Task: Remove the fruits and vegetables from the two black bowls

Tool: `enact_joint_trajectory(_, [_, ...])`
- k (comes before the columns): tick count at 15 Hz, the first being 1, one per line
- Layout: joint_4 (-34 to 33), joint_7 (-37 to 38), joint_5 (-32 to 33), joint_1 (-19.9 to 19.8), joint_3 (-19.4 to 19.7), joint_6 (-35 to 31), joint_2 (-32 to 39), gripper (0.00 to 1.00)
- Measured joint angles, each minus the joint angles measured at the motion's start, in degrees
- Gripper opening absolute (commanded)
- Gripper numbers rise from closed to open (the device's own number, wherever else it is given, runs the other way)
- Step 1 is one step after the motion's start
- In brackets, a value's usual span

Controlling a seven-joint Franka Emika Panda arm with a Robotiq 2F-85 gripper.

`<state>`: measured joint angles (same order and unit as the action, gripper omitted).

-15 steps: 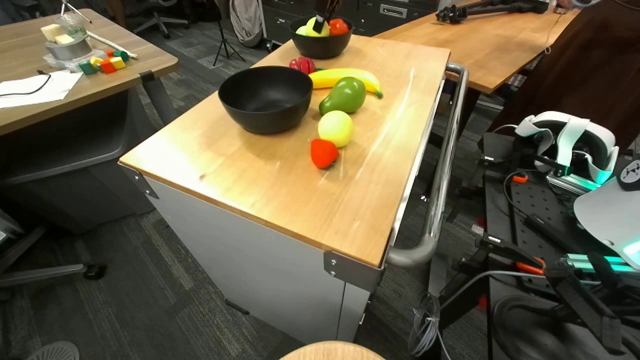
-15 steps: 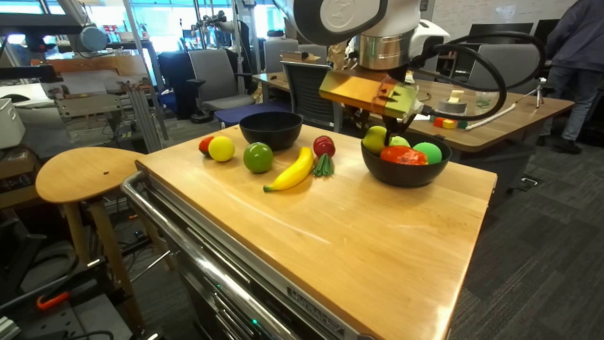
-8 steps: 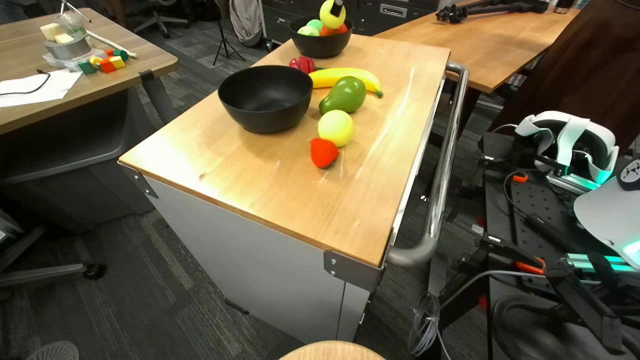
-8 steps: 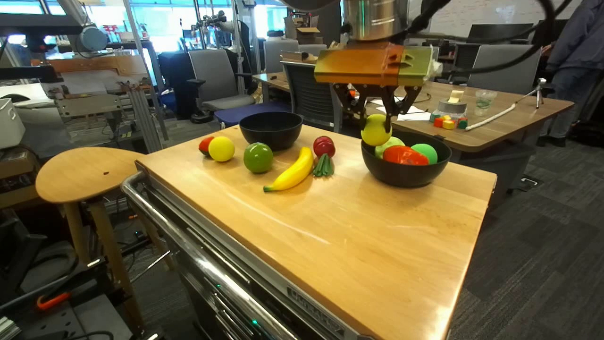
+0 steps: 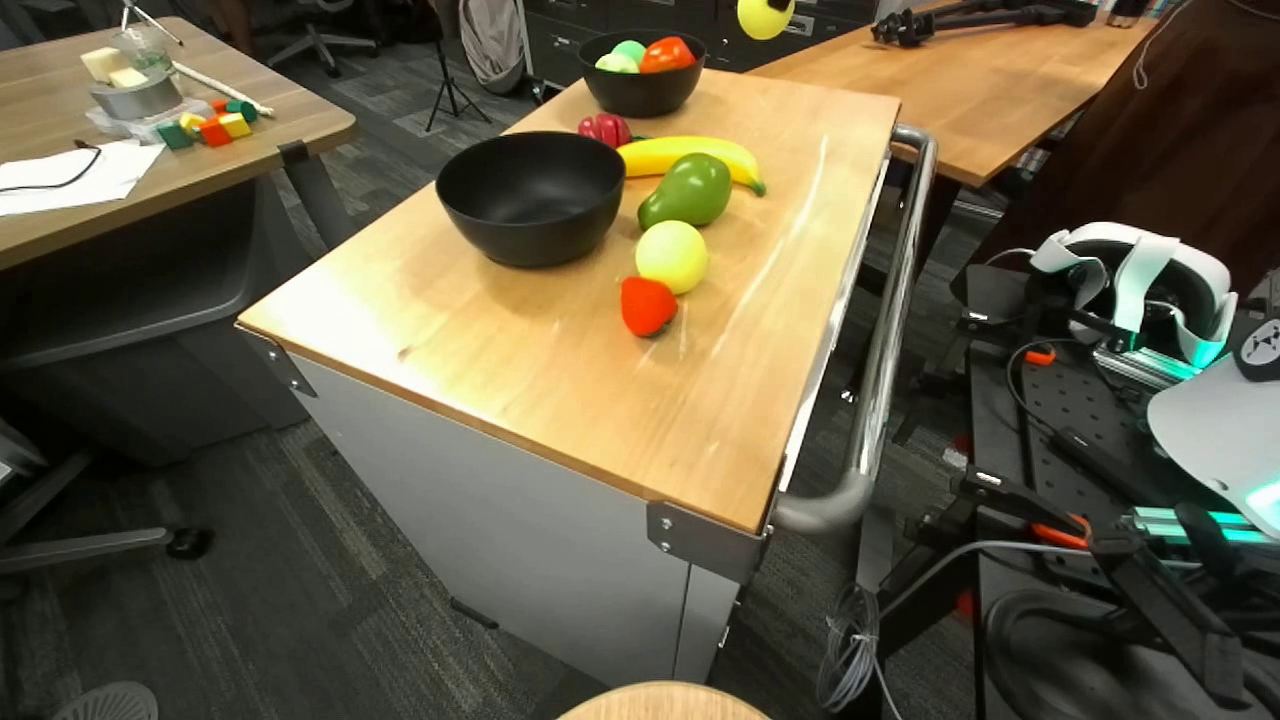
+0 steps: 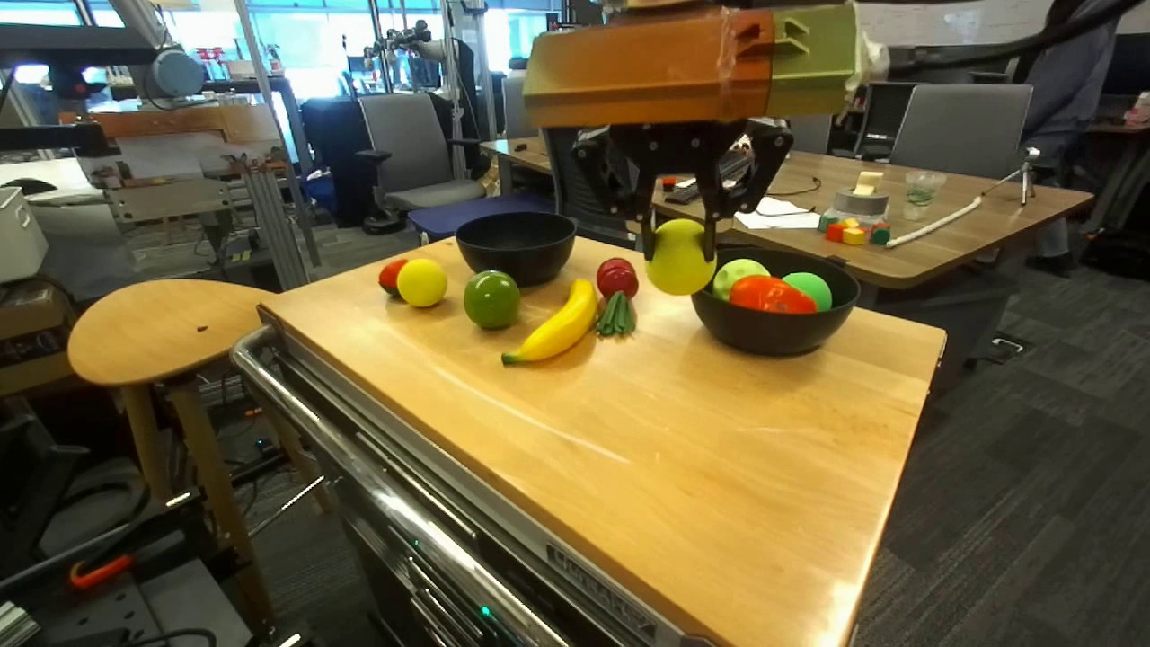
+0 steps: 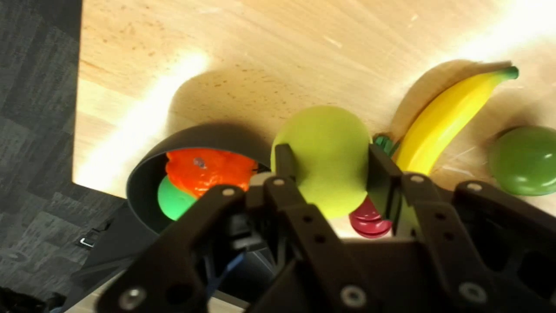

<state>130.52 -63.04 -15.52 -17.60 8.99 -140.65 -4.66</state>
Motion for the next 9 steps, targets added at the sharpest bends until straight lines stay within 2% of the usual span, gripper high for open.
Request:
enact_joint_trajectory(4, [1.45, -9.25, -11.04, 3.20, 2.26, -1.28, 2.50, 0.18])
enact_joint_trajectory(8, [1.01, -9.72, -13.10, 3.91, 2.17, -3.12, 7.70, 0.18])
enact_joint_trajectory(9, [0.83, -9.15, -12.96, 3.91, 2.16, -3.57, 8.86, 0.68])
